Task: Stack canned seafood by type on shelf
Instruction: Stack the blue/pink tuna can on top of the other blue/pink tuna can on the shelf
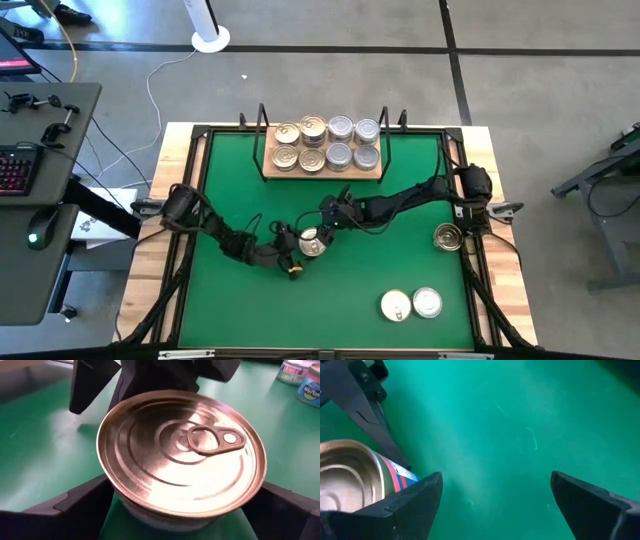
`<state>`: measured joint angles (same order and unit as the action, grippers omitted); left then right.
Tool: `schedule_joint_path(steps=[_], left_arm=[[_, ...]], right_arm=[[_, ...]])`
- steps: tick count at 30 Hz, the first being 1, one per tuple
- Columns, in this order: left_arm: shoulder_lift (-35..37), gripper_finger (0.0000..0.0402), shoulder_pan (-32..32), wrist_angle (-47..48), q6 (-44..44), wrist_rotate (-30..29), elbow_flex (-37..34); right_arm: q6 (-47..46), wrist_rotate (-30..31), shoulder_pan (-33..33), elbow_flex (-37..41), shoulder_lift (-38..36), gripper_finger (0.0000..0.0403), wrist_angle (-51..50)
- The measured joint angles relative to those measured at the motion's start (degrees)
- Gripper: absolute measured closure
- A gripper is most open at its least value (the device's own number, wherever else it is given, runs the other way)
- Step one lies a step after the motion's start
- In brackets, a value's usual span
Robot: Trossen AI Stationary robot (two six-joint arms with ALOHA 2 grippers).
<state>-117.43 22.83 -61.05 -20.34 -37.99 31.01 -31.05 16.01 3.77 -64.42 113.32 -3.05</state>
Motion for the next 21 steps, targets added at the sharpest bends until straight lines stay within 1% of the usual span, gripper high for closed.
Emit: schedule_joint_path(steps=[8,15,21], left_arm=[[-0.02,0.0015,-0.4,0.23,0.95,-0.39,0.52],[-0.02,0.0041,1.75,-0.13,1.45,-5.04,0.66],[0.09,0.0045,3.75,-0.6,1.34,-11.4,0.84]], right_arm=[[-0.02,0.07,-0.02,0.0,0.26,0.0037,-0.11],[1.1,0.23,-0.02,-0.07,-0.1,0.0036,-0.8],[1.4,2.96,0.15,-0.09,-2.82,0.0036,-5.92]])
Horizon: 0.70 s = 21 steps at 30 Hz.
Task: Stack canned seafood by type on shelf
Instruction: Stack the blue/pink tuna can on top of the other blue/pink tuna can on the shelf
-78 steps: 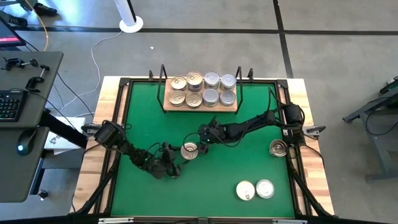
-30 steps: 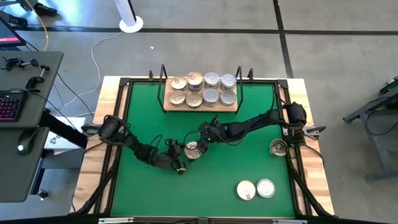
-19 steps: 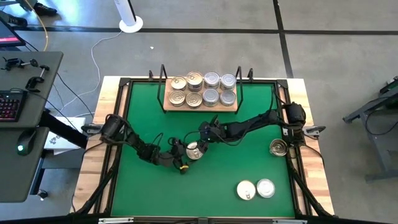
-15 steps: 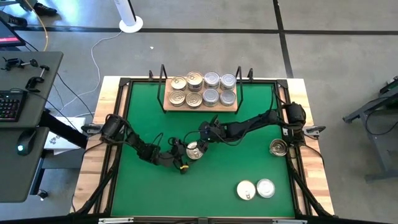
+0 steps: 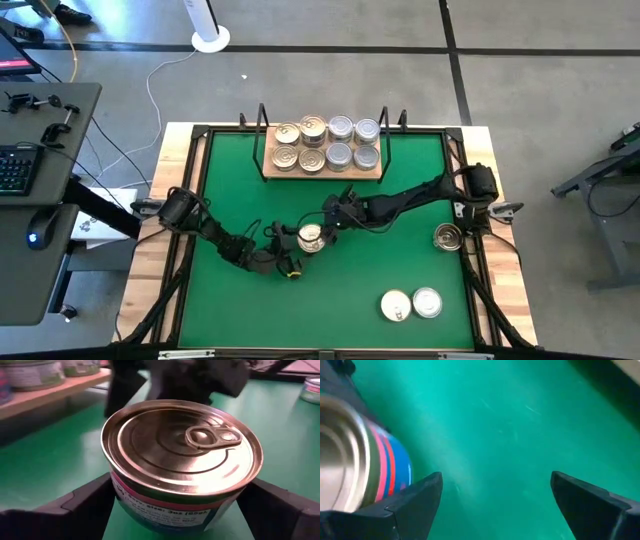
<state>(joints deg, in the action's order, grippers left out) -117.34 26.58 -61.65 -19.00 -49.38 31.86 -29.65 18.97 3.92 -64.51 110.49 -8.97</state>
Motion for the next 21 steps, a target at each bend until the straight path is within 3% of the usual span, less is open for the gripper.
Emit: schedule_joint_path(steps=[7,11,17,21], left_arm=[[0.73,0.0046,1.43,0.71,0.21,-3.23,-0.04],[4.92,0.0046,1.61,4.39,1.36,-5.11,-0.07],[20.57,0.0046,-1.73,23.67,2.23,-8.82,-0.11],[33.64,0.0046,-8.96,38.93,2.67,-7.91,-0.01]], right_arm=[[-0.5,5.65,1.21,0.0,-3.7,0.0036,-8.65],[-3.1,8.97,3.32,0.0,-5.16,0.0036,-17.09],[-11.61,15.29,7.3,0.02,-6.24,0.0036,-32.28],[-17.3,17.89,9.44,0.02,-6.27,0.0036,-38.46]])
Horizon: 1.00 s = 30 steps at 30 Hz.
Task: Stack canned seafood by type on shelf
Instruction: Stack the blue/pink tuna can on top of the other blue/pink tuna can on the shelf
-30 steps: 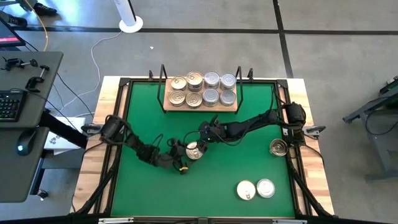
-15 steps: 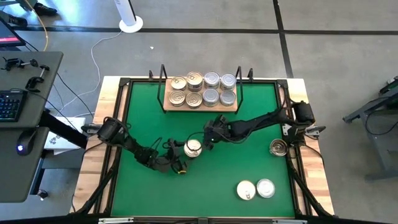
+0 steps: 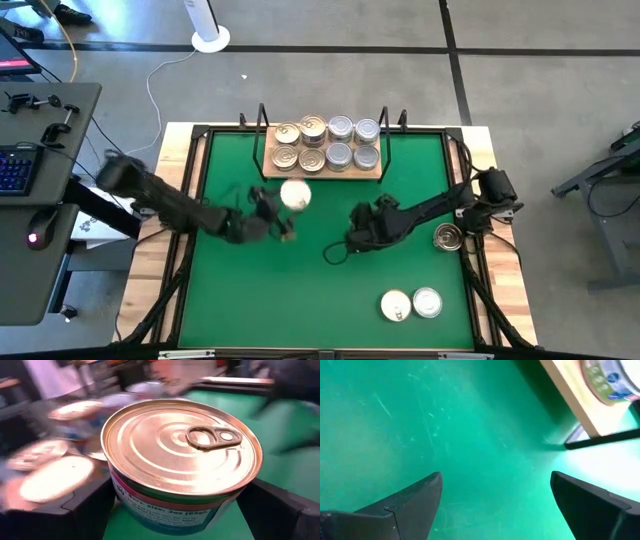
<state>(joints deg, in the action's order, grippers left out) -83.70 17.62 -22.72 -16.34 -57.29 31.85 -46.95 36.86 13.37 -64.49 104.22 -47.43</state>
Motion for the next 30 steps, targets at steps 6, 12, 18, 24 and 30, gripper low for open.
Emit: schedule_joint_path(steps=[6,12,18,24,30], left_arm=[[12.74,0.0047,-17.43,9.63,9.22,10.84,4.18],[11.34,0.0047,-32.46,10.06,11.83,24.41,11.18],[2.24,0.0047,-35.07,9.92,7.39,15.03,16.79],[-6.04,0.0047,-33.65,11.74,0.73,3.06,21.45],[-9.73,0.0047,-34.35,20.19,-10.17,-1.57,24.5]], right_arm=[[-1.67,2.87,1.44,0.0,-0.01,0.0036,0.28],[-1.47,3.37,1.38,0.0,-0.02,0.0036,0.6],[-1.04,3.65,1.38,0.02,-0.03,0.0036,1.19],[0.35,3.74,1.36,0.04,-0.03,0.0036,2.48],[4.0,6.0,1.47,0.04,-0.04,0.0036,3.94]])
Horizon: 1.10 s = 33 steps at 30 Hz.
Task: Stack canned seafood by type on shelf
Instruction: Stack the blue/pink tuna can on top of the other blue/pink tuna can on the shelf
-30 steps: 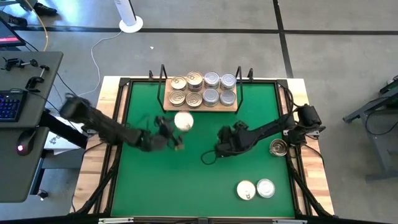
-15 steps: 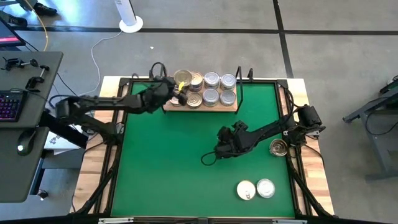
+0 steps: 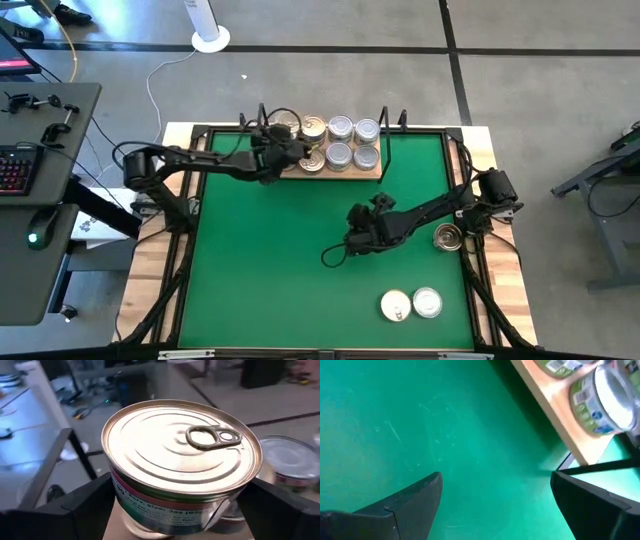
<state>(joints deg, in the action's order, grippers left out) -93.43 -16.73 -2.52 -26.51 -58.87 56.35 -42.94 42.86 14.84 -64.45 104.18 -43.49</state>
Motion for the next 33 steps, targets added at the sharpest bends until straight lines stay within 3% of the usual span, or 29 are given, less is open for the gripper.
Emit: schedule_joint_path(steps=[4,7,12,33], left_arm=[[0.09,0.0047,-1.18,8.69,-5.04,-2.52,3.2],[0.05,0.0047,-2.81,12.48,-6.72,-0.49,4.91],[-0.4,0.0047,-4.83,13.87,-7.85,2.61,5.21],[-2.58,0.0047,-2.5,13.89,-5.84,1.23,7.7]], right_arm=[[2.4,1.23,0.01,0.0,0.0,0.0036,0.01],[3.27,1.77,0.01,0.0,0.0,0.0036,0.31],[4.32,2.1,0.01,0.0,0.0,0.0036,1.04],[6.17,2.07,0.06,0.01,0.0,0.0037,3.92]])
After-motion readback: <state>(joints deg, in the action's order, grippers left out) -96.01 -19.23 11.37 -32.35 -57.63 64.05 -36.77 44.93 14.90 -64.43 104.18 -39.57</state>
